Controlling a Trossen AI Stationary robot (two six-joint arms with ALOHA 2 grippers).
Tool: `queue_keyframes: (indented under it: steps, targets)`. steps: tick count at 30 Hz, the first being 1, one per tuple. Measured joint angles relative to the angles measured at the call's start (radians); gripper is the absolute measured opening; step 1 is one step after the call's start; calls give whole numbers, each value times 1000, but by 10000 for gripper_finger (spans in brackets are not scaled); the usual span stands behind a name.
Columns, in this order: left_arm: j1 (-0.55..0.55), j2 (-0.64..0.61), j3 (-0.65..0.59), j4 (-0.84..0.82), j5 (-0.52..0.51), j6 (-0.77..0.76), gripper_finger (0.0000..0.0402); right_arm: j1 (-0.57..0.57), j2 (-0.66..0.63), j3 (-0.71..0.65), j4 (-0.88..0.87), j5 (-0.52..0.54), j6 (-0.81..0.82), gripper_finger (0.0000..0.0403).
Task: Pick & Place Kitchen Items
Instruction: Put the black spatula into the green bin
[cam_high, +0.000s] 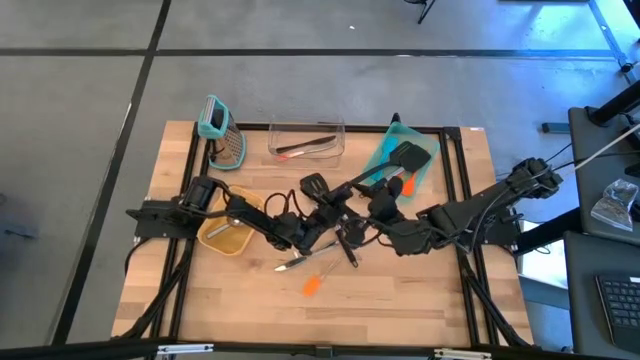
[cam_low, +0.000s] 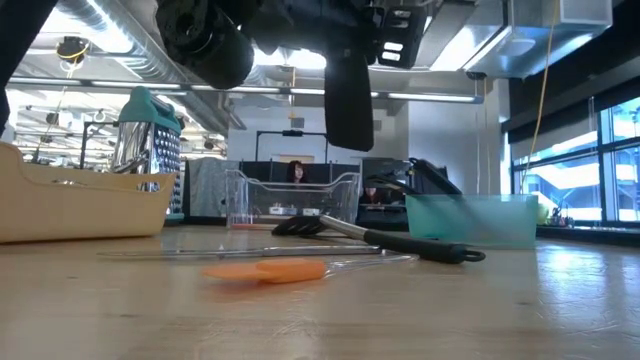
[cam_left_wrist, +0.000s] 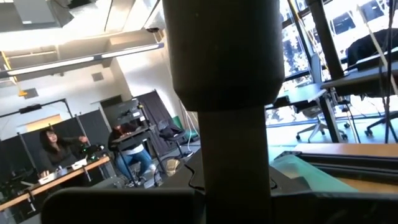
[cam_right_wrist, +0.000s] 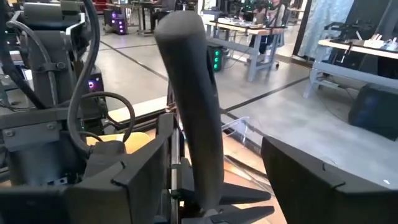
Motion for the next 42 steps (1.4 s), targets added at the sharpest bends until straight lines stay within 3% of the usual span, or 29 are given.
queue_keyframes:
  steps: [8,14,18,24,36,42]
  targets:
    - [1,0,0,-24,27,-7,28,-10,0,0,-4,-8,-1,261]
    - [1,0,0,-34,32,-33,28,-78,1,0,-16,-141,22,248]
    - [1,0,0,-34,28,-30,28,-106,6,0,-17,-172,27,197]
    - [3,0,1,-47,-5,4,28,-102,7,0,-39,-176,-2,58]
    - [6,0,4,-93,38,-5,32,-41,10,-2,-56,-66,-20,62]
    - [-1,-4,5,-116,35,68,115,-6,8,-3,-88,-5,-44,61]
